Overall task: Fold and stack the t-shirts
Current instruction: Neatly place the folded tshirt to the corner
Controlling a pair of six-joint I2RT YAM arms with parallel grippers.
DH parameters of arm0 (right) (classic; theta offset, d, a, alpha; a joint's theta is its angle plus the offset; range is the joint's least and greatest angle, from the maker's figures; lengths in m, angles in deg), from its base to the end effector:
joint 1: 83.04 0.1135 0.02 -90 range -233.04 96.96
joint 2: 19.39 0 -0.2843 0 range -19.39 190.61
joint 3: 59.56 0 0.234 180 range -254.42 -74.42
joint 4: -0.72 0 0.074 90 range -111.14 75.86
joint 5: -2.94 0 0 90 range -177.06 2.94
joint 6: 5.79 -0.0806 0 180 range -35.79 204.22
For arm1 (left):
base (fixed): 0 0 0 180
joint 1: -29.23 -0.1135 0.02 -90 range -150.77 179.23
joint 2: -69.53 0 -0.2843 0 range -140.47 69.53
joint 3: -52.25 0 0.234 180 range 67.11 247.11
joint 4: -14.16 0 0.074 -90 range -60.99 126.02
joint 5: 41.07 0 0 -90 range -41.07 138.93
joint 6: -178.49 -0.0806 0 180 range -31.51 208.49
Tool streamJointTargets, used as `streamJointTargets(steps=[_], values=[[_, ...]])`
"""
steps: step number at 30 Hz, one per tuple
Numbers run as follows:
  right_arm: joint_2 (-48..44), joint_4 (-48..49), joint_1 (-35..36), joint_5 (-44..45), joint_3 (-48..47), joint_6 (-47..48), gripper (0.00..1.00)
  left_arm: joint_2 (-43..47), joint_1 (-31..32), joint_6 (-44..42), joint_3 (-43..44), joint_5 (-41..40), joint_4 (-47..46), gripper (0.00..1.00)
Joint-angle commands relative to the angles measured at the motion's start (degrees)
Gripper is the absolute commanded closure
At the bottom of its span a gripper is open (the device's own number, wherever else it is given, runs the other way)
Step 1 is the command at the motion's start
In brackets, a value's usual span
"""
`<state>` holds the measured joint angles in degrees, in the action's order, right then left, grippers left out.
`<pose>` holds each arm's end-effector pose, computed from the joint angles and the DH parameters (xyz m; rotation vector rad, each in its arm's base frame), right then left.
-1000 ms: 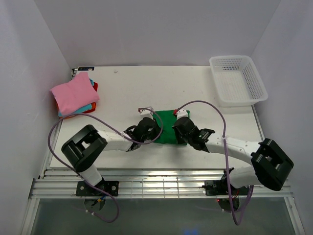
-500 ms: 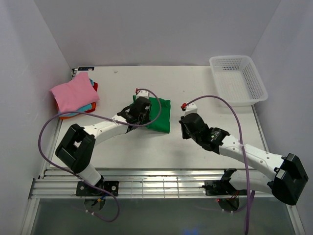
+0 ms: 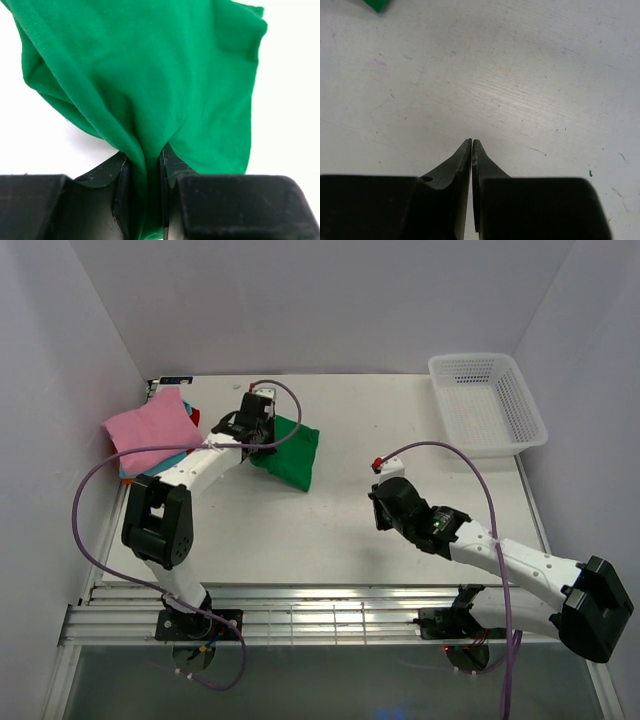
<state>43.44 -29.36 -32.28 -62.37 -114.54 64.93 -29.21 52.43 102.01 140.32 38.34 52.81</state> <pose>0.1767 0.1631 0.2440 -0.3636 2.1409 0.2183 0.3671 -0.1412 0.2350 0.1209 2.4101 -0.0695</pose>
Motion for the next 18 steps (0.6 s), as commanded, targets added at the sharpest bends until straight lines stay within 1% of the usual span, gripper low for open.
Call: streamJointTargets(steps=[1,3,8,14,18], values=[[-1.7,2.4,0.2,-0.7,0.9,0.4,0.91,-2.6,-4.0,-3.6,8.1,3.9,4.4,1.0],[-1.8,2.6,0.2,-0.8,1.3,0.6,0.91,-4.3,-6.5,-4.9,11.0,6.0,6.1,1.0],[-1.6,3.1,0.1,-0.3,1.9,1.0,0.91,-10.1,-10.5,-6.7,20.5,7.3,10.6,1.0],[-1.0,4.1,0.0,-0.9,2.4,1.4,0.91,-12.6,-13.4,-8.9,25.2,8.2,12.7,1.0],[-0.8,4.1,0.0,-1.0,2.3,1.7,0.91,-13.8,-15.0,-10.4,30.2,7.9,14.4,1.0]])
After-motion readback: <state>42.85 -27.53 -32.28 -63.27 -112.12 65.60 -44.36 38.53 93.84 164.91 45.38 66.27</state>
